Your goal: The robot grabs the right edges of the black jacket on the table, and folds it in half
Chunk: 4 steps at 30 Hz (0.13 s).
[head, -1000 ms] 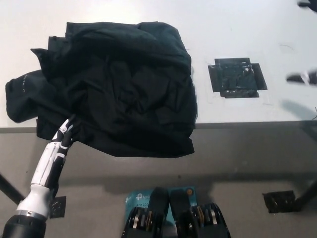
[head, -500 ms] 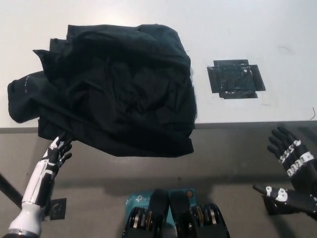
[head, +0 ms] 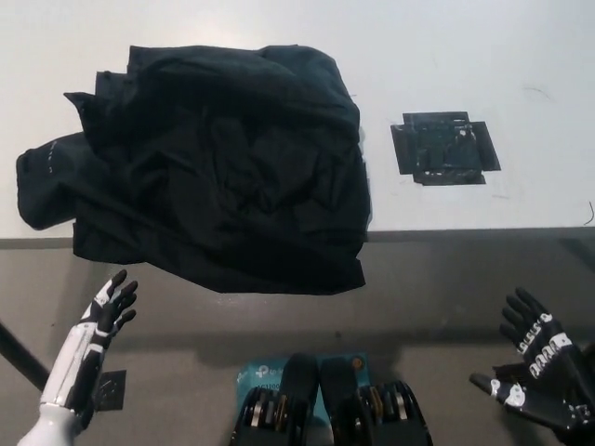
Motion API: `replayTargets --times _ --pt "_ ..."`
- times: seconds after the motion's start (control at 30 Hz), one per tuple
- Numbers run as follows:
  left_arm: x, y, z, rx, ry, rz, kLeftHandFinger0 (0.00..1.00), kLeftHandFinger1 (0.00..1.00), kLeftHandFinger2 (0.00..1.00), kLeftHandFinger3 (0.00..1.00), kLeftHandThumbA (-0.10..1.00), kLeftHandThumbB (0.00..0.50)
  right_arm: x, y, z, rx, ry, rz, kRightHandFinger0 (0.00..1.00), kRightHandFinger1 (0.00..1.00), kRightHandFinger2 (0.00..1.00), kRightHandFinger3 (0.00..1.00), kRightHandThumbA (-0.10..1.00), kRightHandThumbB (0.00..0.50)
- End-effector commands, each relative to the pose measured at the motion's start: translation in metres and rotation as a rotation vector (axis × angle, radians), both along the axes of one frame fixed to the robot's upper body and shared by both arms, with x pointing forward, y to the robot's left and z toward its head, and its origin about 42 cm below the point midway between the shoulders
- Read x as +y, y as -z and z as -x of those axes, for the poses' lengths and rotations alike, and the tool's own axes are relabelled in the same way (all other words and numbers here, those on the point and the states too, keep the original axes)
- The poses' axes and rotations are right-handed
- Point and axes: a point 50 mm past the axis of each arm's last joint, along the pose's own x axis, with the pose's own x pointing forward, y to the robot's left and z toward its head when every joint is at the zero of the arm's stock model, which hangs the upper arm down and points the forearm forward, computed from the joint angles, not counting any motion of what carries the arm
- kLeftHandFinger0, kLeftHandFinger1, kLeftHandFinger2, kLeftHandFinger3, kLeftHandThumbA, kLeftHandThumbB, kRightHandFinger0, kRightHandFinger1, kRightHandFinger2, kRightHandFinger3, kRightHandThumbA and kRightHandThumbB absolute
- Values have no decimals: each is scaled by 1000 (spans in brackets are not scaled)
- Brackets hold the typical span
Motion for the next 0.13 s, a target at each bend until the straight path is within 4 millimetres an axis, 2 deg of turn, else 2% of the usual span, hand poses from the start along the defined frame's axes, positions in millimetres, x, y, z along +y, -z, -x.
replayTargets --times 0.0,0.1 --pt "2 -10 6 -51 34 -23 1000 1000 1000 1000 964 83 -1 -4 2 -85 10 -1 1000 1000 1000 1000 1000 103" --pt "3 -8 8 -46 28 -21 1000 1000 1000 1000 964 93 0 -3 3 -75 12 3 1000 1000 1000 1000 1000 123"
